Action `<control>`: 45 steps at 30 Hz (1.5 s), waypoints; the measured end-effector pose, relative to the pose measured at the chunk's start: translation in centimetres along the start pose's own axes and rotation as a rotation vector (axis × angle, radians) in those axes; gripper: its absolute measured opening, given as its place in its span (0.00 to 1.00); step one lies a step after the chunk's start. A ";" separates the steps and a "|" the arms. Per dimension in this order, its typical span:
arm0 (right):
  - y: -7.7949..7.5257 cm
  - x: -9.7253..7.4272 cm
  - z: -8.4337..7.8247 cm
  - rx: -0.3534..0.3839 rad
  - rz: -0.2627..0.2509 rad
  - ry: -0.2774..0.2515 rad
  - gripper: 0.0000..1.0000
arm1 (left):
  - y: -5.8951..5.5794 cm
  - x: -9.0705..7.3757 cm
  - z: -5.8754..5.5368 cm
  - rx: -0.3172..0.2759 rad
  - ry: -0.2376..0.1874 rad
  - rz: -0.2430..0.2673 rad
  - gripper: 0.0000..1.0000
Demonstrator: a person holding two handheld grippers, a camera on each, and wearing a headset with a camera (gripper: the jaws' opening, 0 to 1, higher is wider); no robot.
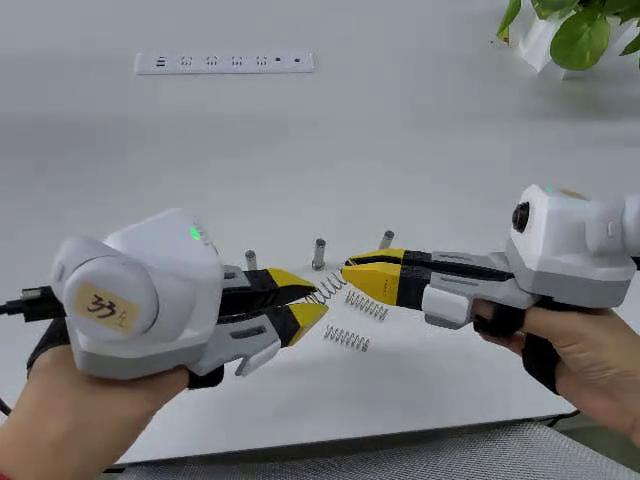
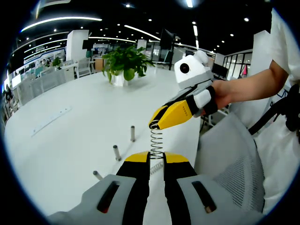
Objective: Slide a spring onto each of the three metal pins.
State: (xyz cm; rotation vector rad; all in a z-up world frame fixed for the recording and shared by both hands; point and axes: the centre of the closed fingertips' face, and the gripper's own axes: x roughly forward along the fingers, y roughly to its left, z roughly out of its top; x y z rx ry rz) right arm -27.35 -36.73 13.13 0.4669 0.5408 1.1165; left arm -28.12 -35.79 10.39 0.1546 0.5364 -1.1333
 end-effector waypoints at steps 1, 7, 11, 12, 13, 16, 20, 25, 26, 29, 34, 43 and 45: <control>0.1 0.0 0.0 -0.002 0.000 0.000 0.07 | 0.0 0.0 0.0 -0.002 -0.001 -0.001 0.07; 0.6 -0.1 0.4 -0.027 0.004 0.007 0.07 | -0.1 0.1 0.1 -0.003 -0.005 -0.007 0.07; 0.9 0.0 0.5 -0.067 0.003 0.023 0.06 | -0.2 0.2 0.1 -0.003 -0.007 -0.011 0.07; 1.0 0.0 0.5 -0.071 0.004 0.026 0.06 | -0.2 0.2 0.1 -0.005 -0.008 -0.012 0.07; 1.1 0.1 0.5 -0.078 0.005 0.029 0.06 | -0.2 0.2 0.1 -0.007 -0.009 -0.012 0.07; 1.3 0.1 0.5 -0.094 0.010 0.043 0.06 | -0.3 0.2 0.1 -0.004 -0.013 -0.014 0.07; 1.4 0.2 0.4 -0.120 0.014 0.060 0.06 | -0.5 0.1 0.0 -0.005 -0.014 -0.015 0.07; 1.7 0.3 0.4 -0.157 0.018 0.083 0.06 | -0.8 0.0 -0.1 -0.004 -0.018 -0.020 0.07; 1.8 0.4 0.3 -0.169 0.017 0.091 0.06 | -0.8 0.0 -0.1 -0.005 -0.017 -0.022 0.07; 2.0 0.5 0.3 -0.193 0.016 0.110 0.06 | -0.9 0.0 -0.2 -0.001 -0.016 -0.023 0.07; 1.9 0.4 0.2 -0.231 0.015 0.139 0.06 | -1.0 -0.1 -0.2 0.000 -0.017 -0.026 0.07; 2.4 0.7 0.0 -0.353 0.016 0.230 0.06 | -1.2 -0.1 -0.3 0.019 -0.013 -0.031 0.07; 2.4 0.8 0.0 -0.378 0.018 0.248 0.06 | -1.2 -0.1 -0.3 0.021 -0.016 -0.032 0.07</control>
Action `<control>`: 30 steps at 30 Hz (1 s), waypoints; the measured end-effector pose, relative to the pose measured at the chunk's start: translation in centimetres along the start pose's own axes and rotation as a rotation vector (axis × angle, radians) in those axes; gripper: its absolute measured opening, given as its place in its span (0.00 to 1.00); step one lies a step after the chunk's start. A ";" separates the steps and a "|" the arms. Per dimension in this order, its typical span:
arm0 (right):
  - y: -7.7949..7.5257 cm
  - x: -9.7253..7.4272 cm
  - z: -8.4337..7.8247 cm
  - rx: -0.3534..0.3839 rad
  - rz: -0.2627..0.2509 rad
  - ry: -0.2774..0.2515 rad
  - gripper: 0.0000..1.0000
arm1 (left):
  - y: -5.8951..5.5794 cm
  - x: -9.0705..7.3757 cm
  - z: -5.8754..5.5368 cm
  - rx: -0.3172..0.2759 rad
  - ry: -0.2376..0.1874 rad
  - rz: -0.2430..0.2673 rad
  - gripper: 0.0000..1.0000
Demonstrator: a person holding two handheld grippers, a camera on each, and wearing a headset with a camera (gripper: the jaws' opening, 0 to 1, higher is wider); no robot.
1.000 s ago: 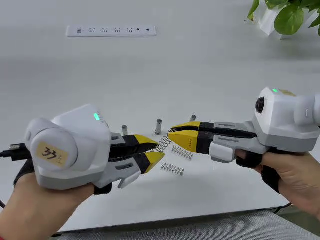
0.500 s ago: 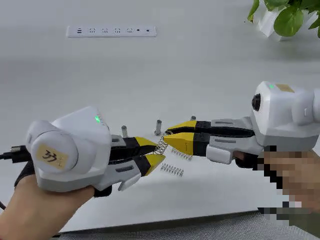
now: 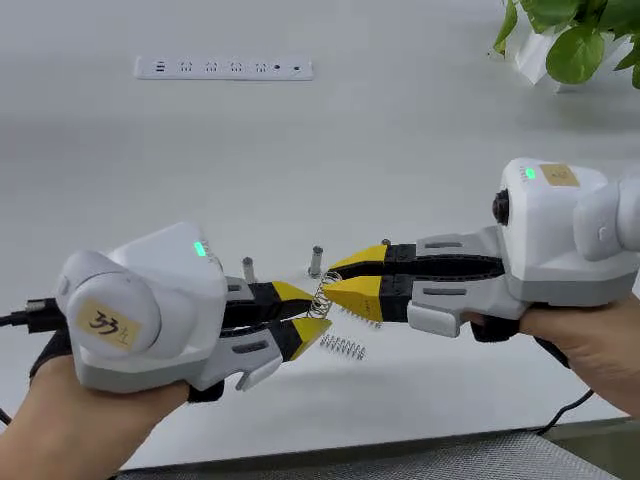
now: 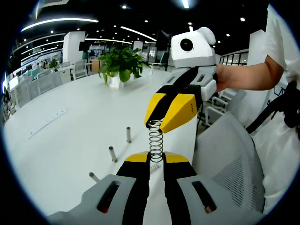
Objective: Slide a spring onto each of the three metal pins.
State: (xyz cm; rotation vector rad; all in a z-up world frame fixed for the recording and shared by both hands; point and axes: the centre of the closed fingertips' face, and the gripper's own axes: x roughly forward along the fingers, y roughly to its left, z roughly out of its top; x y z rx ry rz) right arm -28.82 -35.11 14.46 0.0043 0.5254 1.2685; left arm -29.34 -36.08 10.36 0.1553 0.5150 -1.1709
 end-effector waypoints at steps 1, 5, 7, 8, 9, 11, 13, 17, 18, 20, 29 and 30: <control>0.0 0.1 0.0 -0.011 0.001 0.009 0.06 | 0.0 0.0 0.0 0.001 -0.001 0.000 0.07; 0.1 0.2 0.1 -0.046 0.011 0.034 0.07 | 0.0 -0.1 0.0 0.000 -0.008 -0.002 0.07; 0.1 0.3 -0.1 -0.064 0.018 0.058 0.07 | 0.0 -0.2 -0.1 0.003 -0.006 -0.001 0.07; 0.2 0.3 -0.1 -0.070 0.025 0.066 0.07 | -0.1 -0.2 -0.1 0.004 -0.007 -0.002 0.07; 0.2 0.3 -0.1 -0.072 0.029 0.072 0.07 | -0.1 -0.2 -0.1 0.001 -0.008 -0.003 0.07; 0.2 0.3 -0.2 -0.085 0.036 0.092 0.07 | -0.1 -0.2 -0.2 0.003 -0.009 -0.003 0.07; 0.3 0.3 -0.3 -0.104 0.044 0.114 0.08 | -0.1 -0.1 -0.2 0.005 -0.007 -0.003 0.07; 0.3 0.0 -0.7 -0.156 0.077 0.200 0.17 | -0.3 0.0 -0.4 0.020 0.004 -0.008 0.07; 0.1 0.0 -0.7 -0.186 0.077 0.222 0.18 | -0.3 0.0 -0.4 0.020 0.006 -0.010 0.07; 0.4 -0.2 -0.6 -0.237 0.111 0.268 0.20 | -0.5 0.1 -0.5 0.029 0.014 -0.016 0.07; 1.1 0.1 -1.3 -0.471 0.285 0.532 0.20 | -1.0 0.5 -0.5 0.050 0.032 -0.039 0.07; 1.1 0.2 -1.4 -0.484 0.300 0.551 0.20 | -1.0 0.6 -0.5 0.051 0.032 -0.040 0.07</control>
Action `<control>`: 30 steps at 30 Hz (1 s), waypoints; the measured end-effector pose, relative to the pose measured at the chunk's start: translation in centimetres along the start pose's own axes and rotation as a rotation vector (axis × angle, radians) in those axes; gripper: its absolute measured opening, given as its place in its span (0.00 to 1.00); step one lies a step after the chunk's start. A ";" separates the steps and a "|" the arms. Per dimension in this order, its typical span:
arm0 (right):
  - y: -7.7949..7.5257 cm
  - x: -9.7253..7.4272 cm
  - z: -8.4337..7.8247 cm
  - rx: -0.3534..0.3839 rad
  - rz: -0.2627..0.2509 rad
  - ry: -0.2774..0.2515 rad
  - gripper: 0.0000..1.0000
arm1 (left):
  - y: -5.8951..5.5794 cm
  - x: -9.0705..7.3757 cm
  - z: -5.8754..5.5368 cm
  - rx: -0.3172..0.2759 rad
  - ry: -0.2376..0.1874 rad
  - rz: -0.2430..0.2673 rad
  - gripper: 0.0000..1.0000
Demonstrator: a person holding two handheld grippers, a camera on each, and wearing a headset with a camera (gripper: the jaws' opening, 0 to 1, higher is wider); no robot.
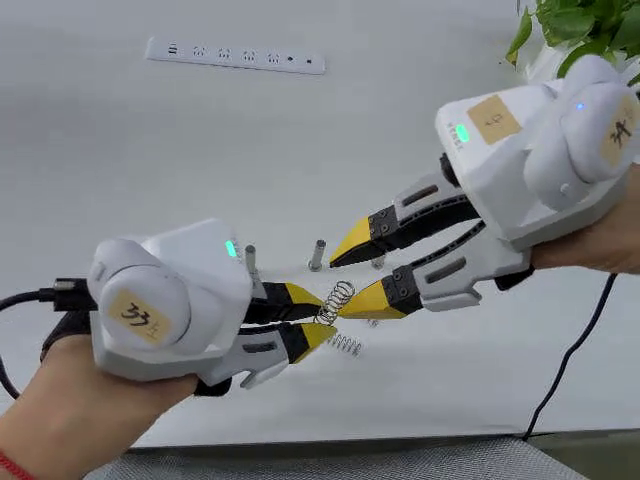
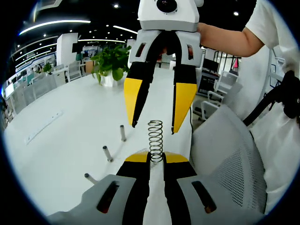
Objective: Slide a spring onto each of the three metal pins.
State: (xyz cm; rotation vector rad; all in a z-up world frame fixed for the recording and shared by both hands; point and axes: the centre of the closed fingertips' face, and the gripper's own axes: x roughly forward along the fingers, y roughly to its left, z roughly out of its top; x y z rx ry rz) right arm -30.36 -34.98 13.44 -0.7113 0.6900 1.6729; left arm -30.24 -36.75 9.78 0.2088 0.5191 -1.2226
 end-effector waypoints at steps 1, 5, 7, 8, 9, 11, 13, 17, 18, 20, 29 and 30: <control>-0.3 0.1 -0.3 -0.026 0.016 0.028 0.19 | 0.0 0.0 0.0 0.004 0.000 -0.002 0.07; -0.3 0.6 -0.8 -0.062 0.061 0.087 0.17 | 0.0 0.1 0.1 0.007 0.001 -0.005 0.07; -0.3 0.7 -1.0 -0.083 0.072 0.114 0.16 | 0.1 0.1 0.0 0.009 0.002 -0.005 0.07; -0.2 0.8 -0.9 -0.085 0.077 0.118 0.15 | 0.1 0.1 0.0 0.010 0.002 -0.006 0.07; -0.2 0.9 -0.9 -0.084 0.085 0.124 0.15 | 0.1 0.1 0.0 0.008 0.001 -0.007 0.07; 0.0 1.0 -1.1 -0.090 0.101 0.135 0.13 | 0.1 0.1 -0.1 0.006 0.001 -0.009 0.07; 0.0 1.0 -1.3 -0.093 0.108 0.148 0.12 | 0.2 0.1 0.0 0.004 0.000 -0.011 0.07; 0.1 1.2 -1.7 -0.101 0.125 0.171 0.10 | 0.1 0.2 0.0 0.003 -0.003 -0.016 0.07; 0.2 1.2 -1.7 -0.100 0.130 0.174 0.09 | 0.1 0.2 0.0 0.004 -0.003 -0.017 0.07; 0.2 1.3 -1.8 -0.102 0.133 0.179 0.09 | 0.1 0.2 0.0 0.004 -0.003 -0.019 0.07; 0.2 1.5 -1.6 -0.119 0.142 0.201 0.08 | 0.3 0.1 0.1 0.007 -0.007 -0.019 0.07; 0.2 1.5 -1.6 -0.120 0.143 0.202 0.08 | 0.3 0.1 0.1 0.006 -0.007 -0.019 0.07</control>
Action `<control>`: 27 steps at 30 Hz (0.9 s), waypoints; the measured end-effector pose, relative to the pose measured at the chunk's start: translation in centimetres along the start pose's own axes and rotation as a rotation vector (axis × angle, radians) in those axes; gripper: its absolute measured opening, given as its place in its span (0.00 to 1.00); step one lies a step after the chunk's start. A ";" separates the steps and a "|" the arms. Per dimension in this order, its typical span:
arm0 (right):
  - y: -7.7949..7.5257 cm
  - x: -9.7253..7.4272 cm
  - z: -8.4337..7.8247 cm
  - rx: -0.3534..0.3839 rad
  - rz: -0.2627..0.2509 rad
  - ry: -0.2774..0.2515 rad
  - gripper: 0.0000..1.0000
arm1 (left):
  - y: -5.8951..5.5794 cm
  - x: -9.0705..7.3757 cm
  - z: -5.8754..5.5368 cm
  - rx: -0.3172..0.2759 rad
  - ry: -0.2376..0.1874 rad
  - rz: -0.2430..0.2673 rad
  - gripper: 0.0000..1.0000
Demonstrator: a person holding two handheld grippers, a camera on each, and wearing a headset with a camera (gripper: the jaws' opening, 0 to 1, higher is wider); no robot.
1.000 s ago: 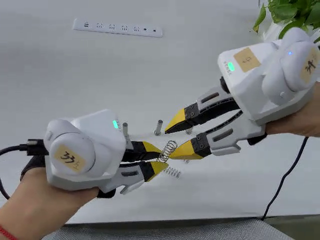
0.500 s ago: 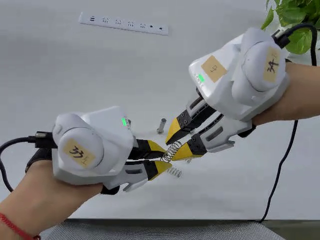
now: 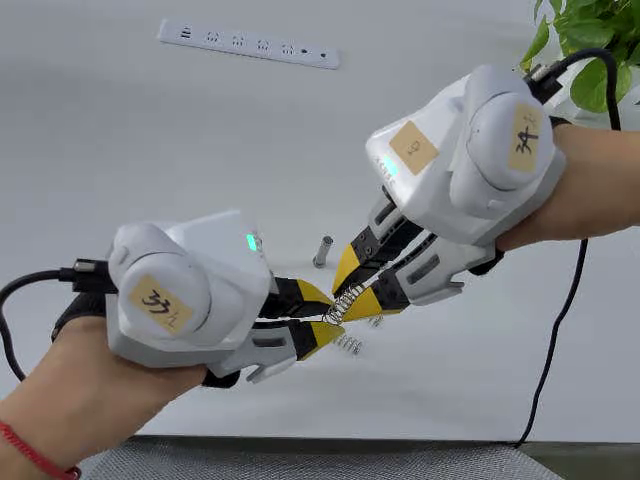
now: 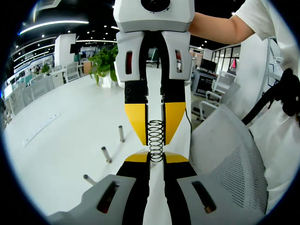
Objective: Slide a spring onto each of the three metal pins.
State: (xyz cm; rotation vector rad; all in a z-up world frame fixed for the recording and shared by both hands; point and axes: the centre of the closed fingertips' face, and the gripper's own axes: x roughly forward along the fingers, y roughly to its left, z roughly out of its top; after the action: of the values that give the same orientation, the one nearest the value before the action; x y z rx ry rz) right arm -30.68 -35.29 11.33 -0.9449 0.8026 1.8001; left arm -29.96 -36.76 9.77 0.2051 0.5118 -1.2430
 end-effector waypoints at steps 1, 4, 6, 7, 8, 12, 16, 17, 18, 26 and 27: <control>0.0 0.0 0.1 -0.001 0.001 0.003 0.08 | 0.0 0.0 0.0 -0.001 -0.002 0.000 0.07; 0.1 0.0 0.2 -0.004 0.003 0.010 0.07 | 0.0 -0.1 0.0 -0.002 -0.006 0.001 0.07; 0.1 0.0 0.3 -0.009 0.003 0.015 0.07 | 0.1 -0.2 0.0 -0.002 -0.009 0.003 0.07; 0.1 0.0 0.3 -0.008 0.003 0.016 0.07 | 0.1 -0.2 0.0 -0.001 -0.011 0.005 0.07; 0.0 0.1 0.4 -0.008 0.003 0.018 0.07 | 0.1 -0.3 0.0 0.000 -0.014 0.007 0.07; 0.0 0.1 0.7 -0.003 0.003 0.021 0.07 | 0.3 -0.5 0.0 -0.002 -0.026 0.012 0.07; -0.2 0.2 0.9 -0.005 0.003 0.029 0.07 | 0.5 -0.7 -0.1 -0.006 -0.033 0.021 0.07; -0.2 0.2 1.0 -0.006 0.005 0.031 0.07 | 0.5 -0.7 -0.1 -0.007 -0.034 0.021 0.07; -0.2 0.2 1.0 -0.006 0.007 0.032 0.07 | 0.5 -0.7 -0.2 -0.007 -0.035 0.022 0.07; -0.8 0.3 1.7 0.001 0.011 0.031 0.07 | 1.1 -1.6 -0.6 -0.036 -0.061 0.052 0.08; -0.9 0.3 1.8 0.001 0.008 0.034 0.07 | 1.2 -1.8 -0.7 -0.041 -0.063 0.056 0.09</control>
State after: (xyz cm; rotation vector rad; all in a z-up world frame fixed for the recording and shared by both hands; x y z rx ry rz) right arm -30.44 -33.37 11.80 -0.9747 0.8294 1.7950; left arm -29.44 -34.57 9.83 0.1446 0.4737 -1.1796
